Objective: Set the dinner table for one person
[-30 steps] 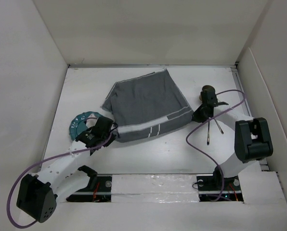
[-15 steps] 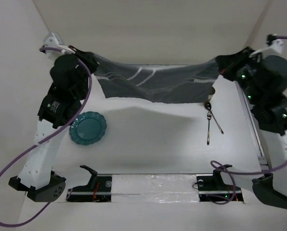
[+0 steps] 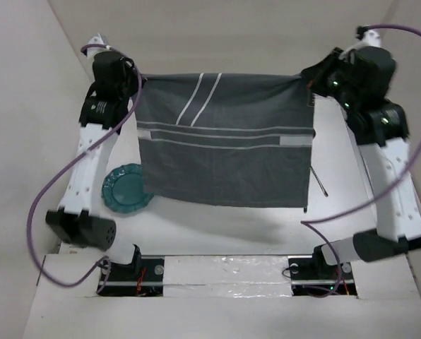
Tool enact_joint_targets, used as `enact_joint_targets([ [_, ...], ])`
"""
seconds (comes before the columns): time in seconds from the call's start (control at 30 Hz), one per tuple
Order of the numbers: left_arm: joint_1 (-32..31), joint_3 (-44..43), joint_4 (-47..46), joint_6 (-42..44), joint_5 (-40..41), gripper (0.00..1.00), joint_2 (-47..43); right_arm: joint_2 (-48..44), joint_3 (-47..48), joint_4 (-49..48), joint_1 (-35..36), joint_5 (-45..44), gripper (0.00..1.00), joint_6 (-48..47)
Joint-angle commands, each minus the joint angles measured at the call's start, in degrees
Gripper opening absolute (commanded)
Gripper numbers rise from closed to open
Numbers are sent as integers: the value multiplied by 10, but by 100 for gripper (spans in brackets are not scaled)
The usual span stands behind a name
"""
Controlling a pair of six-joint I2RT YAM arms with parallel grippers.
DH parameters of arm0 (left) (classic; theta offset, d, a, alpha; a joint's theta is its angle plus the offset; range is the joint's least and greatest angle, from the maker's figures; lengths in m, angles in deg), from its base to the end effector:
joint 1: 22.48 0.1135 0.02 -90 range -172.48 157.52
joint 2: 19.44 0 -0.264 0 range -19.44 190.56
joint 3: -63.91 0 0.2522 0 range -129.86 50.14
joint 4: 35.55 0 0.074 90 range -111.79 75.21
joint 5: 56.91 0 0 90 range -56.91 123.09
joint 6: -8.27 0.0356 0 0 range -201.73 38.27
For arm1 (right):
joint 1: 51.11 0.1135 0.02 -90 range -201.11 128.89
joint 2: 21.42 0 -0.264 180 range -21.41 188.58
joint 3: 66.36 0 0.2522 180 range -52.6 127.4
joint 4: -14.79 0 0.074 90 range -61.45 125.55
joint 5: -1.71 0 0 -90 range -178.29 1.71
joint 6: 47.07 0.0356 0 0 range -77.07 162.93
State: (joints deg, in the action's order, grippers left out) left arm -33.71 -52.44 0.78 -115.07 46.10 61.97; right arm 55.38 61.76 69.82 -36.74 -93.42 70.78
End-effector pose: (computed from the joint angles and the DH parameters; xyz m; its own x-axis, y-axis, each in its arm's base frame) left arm 0.2919 -0.0498 0.5163 -0.0028 -0.5454 -0.8382 -0.0390 0.8376 -0.5449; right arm 0.2203 0.0531 0.5603 -0.1305 0.4469 -0.8850 -0.1129 0.8802 0.4611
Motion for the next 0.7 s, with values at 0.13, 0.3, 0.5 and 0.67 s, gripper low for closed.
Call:
enact_joint_targets([
  [0.13, 66, -145, 18, -32, -108, 0, 139, 169, 73, -89, -46, 80, 0, 6],
  [0.3, 102, -263, -9, -94, -190, 0, 190, 296, 292, -38, -58, 112, 0, 30],
  [0.5, 140, -187, -71, -114, -250, 0, 150, 248, 174, -94, -81, 147, 0, 49],
  [0.67, 152, 87, -155, -77, -264, 0, 72, 174, -88, -182, -87, 169, 0, 40],
])
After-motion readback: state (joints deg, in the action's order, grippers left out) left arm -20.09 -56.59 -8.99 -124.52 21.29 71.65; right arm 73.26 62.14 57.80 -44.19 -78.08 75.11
